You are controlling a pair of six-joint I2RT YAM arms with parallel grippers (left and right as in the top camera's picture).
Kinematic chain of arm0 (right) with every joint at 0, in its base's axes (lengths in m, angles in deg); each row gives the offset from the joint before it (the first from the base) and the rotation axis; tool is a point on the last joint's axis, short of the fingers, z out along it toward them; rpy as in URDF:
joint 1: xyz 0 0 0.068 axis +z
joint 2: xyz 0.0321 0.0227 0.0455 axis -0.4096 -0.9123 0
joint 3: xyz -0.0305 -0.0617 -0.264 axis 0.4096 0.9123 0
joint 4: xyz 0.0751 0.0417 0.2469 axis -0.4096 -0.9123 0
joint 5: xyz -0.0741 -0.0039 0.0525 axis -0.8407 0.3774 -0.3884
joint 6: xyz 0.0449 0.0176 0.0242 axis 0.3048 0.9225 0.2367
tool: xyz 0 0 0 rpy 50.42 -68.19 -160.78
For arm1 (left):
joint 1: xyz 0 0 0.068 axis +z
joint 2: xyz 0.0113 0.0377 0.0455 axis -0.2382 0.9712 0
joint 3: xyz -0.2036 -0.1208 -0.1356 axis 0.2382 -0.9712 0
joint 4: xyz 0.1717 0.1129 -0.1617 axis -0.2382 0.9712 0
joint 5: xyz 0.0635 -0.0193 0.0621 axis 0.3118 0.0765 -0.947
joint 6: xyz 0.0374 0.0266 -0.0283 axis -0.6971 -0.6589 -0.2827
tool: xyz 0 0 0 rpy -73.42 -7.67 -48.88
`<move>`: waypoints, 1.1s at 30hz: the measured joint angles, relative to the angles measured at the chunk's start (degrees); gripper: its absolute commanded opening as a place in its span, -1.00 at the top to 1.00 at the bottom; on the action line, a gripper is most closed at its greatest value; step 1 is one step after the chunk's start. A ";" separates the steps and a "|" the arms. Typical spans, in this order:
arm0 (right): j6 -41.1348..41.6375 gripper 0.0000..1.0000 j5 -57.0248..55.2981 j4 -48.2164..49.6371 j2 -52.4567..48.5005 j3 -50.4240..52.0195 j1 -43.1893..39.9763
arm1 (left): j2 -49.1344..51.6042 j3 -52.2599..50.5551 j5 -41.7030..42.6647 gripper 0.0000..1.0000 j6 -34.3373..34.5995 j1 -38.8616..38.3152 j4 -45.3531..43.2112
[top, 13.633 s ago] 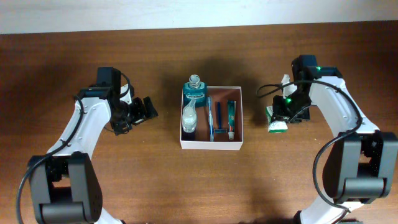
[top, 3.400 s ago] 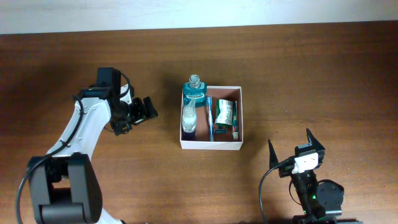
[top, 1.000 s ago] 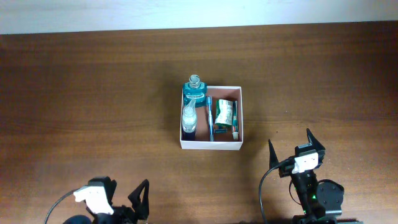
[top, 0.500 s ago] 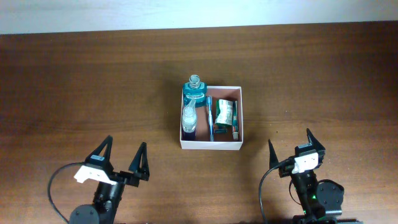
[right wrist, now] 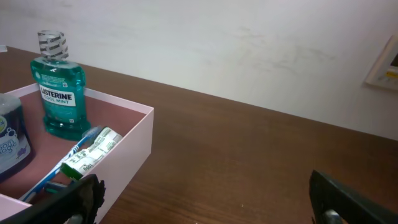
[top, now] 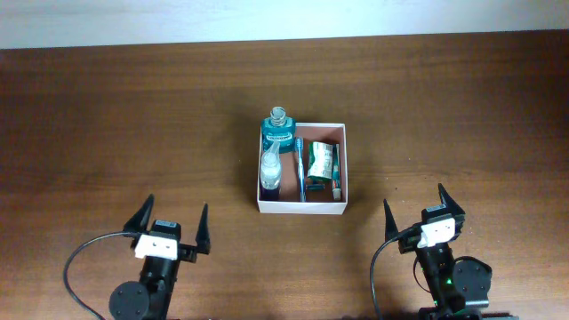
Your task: Pack container
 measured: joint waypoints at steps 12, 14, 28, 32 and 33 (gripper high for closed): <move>-0.02 -0.97 0.00 0.00 0.00 0.00 0.00 | 0.00 -1.90 -10.47 -0.99 -1.49 0.00 3.82; 0.00 -0.97 0.00 -0.02 -0.02 0.00 0.00 | 0.00 -1.90 -11.08 -0.99 -1.49 -0.09 3.82; 0.00 -0.97 0.00 0.00 0.00 0.00 0.00 | 0.00 -1.90 -12.50 -0.99 -1.49 -2.78 3.80; -0.02 -0.97 0.00 0.00 -0.02 0.00 0.00 | 0.00 -1.90 -12.52 -0.99 -1.49 -2.78 3.80; 0.00 -0.97 0.00 0.00 0.00 0.00 0.00 | 0.00 -1.90 -12.50 -0.99 -1.49 -2.78 3.80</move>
